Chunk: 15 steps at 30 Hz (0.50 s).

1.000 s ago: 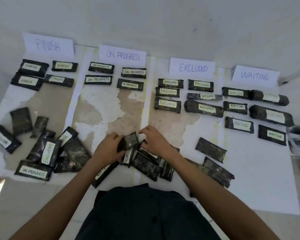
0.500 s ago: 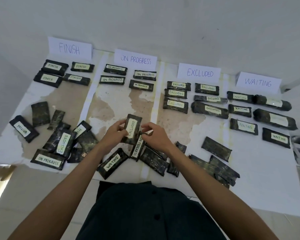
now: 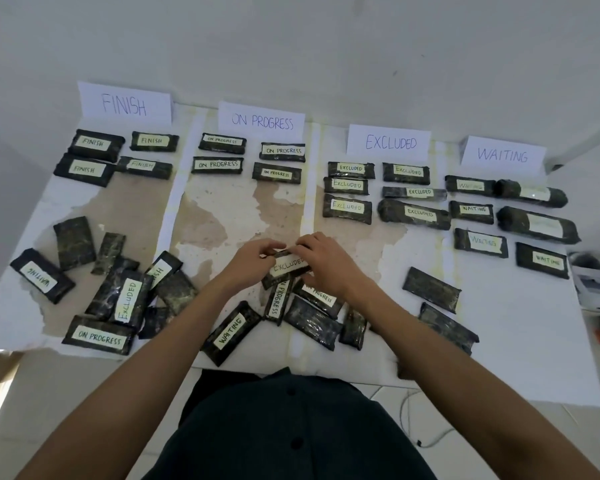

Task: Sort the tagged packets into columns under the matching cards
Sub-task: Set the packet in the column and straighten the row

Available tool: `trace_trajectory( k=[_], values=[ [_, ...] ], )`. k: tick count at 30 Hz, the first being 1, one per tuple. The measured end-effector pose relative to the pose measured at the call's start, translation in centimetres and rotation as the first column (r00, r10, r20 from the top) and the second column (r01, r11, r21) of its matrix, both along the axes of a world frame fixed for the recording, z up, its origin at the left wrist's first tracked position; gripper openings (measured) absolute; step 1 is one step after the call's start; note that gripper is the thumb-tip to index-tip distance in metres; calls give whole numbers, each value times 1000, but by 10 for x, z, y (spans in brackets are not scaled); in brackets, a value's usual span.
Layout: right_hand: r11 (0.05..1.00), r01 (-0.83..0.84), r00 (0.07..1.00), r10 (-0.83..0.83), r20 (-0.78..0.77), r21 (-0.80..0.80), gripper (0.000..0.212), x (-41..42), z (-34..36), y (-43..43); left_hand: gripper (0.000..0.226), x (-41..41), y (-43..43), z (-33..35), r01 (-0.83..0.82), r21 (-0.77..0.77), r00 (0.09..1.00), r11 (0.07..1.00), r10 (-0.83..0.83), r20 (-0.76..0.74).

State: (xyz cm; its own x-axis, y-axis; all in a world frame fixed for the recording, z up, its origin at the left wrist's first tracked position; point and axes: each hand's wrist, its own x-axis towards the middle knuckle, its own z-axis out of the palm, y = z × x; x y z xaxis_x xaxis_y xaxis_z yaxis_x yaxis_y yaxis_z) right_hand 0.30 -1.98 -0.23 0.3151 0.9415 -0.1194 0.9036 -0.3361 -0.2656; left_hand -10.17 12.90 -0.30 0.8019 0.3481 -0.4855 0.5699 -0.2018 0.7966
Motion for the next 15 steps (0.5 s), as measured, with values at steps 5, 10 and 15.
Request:
trace_trajectory(
  k=[5,10,15],
  values=[
    [992,94,995,-95,-10,-83,54,36,-9,-27,39,44,-27,-13,-20,-1,1000,1000,20,17],
    [947,289,956,-292,-2,-144,60,86,-32,-41,41,90,-49,-31,-91,82,996,992,92,-11],
    [918,338,937,-349,-21,-208,62,107,-49,-41,39,105,-63,-52,18,157,1000,987,-14,-27]
  ],
)
